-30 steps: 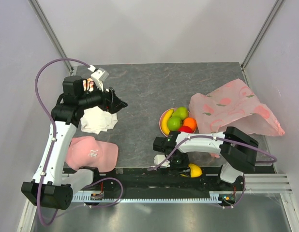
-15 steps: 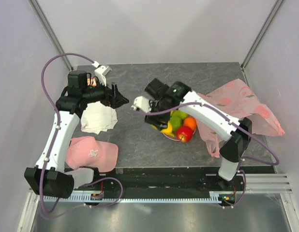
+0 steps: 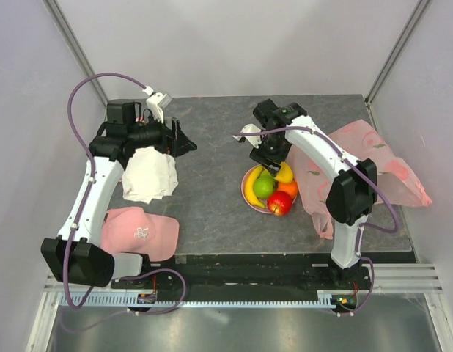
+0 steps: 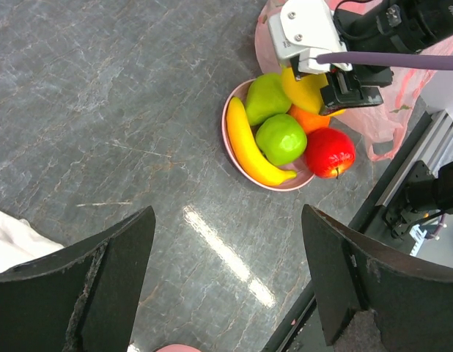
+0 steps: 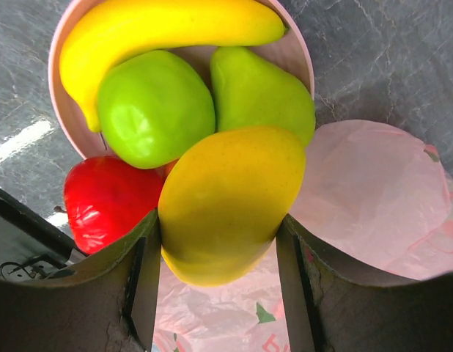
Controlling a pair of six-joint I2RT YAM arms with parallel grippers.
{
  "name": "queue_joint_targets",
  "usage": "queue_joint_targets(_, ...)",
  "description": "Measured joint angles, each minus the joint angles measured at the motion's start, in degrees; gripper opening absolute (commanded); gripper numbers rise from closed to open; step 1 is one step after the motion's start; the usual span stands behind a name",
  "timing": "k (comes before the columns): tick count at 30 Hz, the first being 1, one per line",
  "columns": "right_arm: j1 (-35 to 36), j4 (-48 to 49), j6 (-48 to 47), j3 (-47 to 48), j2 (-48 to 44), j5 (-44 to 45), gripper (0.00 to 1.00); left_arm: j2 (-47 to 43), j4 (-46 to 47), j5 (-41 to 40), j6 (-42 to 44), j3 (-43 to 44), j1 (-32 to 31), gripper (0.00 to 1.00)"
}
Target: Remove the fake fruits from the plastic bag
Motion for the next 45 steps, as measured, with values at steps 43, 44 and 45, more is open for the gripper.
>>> queue_joint_targets(43, -11.43, 0.17, 2.82, 3.93, -9.88, -2.38, 0.98, 2.64, 0.0, 3.02, -0.5, 3.21, -0.31, 0.84)
queue_joint_targets(44, -15.52, 0.42, 2.27, 2.23, -12.94, -3.63, 0.98, 2.75, 0.0, 3.32, -0.57, 3.65, -0.72, 0.85)
queue_joint_targets(45, -19.89, 0.24, 1.46, 0.57, -16.06, -4.83, 0.97, 2.86, 0.0, 3.37, -0.57, 4.09, -1.73, 0.86)
